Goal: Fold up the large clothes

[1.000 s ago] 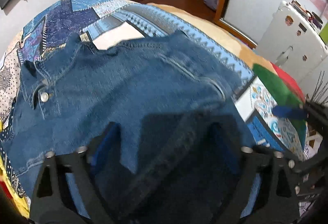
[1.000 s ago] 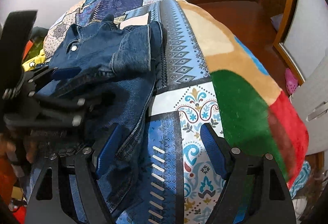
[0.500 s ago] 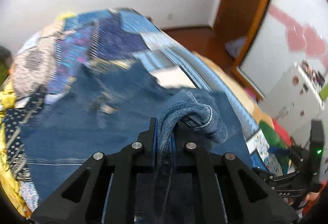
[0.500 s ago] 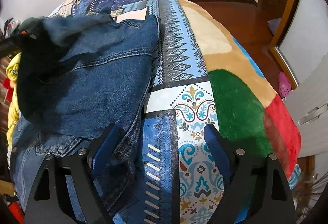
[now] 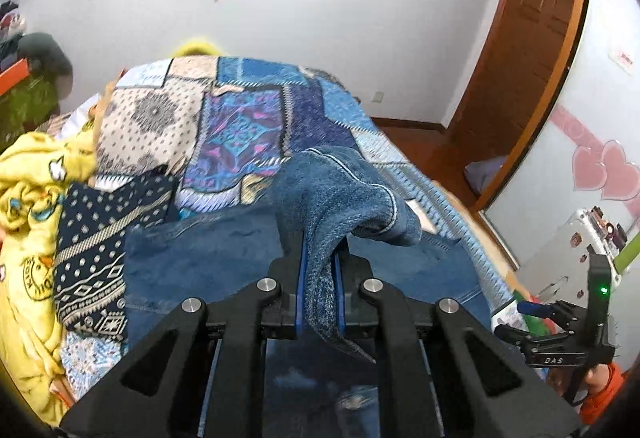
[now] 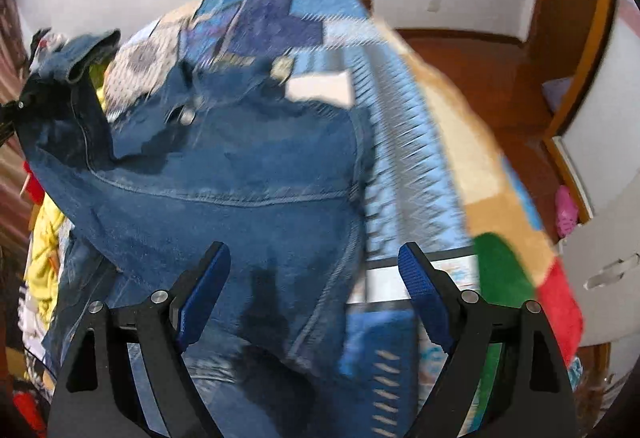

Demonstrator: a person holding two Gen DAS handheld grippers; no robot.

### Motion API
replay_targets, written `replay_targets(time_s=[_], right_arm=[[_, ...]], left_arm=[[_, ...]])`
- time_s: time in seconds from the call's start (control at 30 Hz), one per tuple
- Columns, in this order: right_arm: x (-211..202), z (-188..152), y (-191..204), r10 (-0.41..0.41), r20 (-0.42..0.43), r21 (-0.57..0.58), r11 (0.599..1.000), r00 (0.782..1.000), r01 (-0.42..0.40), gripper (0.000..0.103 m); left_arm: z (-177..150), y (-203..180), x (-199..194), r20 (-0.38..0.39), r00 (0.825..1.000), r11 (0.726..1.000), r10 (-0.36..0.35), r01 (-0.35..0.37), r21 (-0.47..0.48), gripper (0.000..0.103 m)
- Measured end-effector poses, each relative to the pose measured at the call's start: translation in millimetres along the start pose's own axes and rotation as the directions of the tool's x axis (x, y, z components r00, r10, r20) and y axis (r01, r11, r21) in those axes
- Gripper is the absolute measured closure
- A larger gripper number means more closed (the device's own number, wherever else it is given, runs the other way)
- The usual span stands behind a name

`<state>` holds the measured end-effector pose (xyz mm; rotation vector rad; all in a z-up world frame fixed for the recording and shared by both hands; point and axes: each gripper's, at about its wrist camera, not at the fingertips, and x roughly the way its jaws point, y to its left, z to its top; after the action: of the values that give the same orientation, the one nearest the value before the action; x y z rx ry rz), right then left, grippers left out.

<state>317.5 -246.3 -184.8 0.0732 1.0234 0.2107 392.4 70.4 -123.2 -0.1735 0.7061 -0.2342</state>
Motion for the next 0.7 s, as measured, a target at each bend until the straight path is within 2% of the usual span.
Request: replay_targets(time_s=[0.1, 0.2, 0.33, 0.5, 0.57, 0.7], right_arm=[[27.2, -7.1, 15.7, -0.006, -0.096, -0.040, 0.999, 0.995, 0.002, 0.019], [44.4, -16.8, 25.8, -0.039, -0.156, -0.096, 0.995, 0.987, 0.024, 0.019], [47.7, -18.9, 23.6, -0.030, -0.175, -0.086, 0.996, 0.984, 0.015, 0.019], [52.4, -20.9, 22.0, -0.031, -0.196, -0.063, 0.998, 0.980, 0.019, 0.017], [52.9, -21.8, 22.4, -0.033, -0.196, -0.059, 0.998, 0.980, 0.022, 0.017], [46.9, -21.5, 24.9, -0.050, -0.191, -0.064, 0.997, 0.980, 0.038, 0.017]], left_arm=[[-15.7, 26.2, 10.9, -0.060, 0.997, 0.999, 0.039, -0.041, -0.029, 0.091], [-34.8, 56.8, 22.4, -0.124, 0.992, 0.995, 0.035, -0.046, -0.090, 0.090], [-70.1, 102.1, 38.8, -0.213, 0.977, 0.981, 0.001, -0.042, -0.187, 0.088], [-107.7, 133.3, 36.6, -0.269, 0.963, 0.967, 0.027, -0.093, -0.238, 0.087], [-118.5, 144.4, 34.8, -0.288, 0.958, 0.960, 0.008, -0.088, -0.267, 0.078], [-127.0, 148.7, 24.1, -0.303, 0.952, 0.962, 0.036, -0.115, -0.248, 0.070]])
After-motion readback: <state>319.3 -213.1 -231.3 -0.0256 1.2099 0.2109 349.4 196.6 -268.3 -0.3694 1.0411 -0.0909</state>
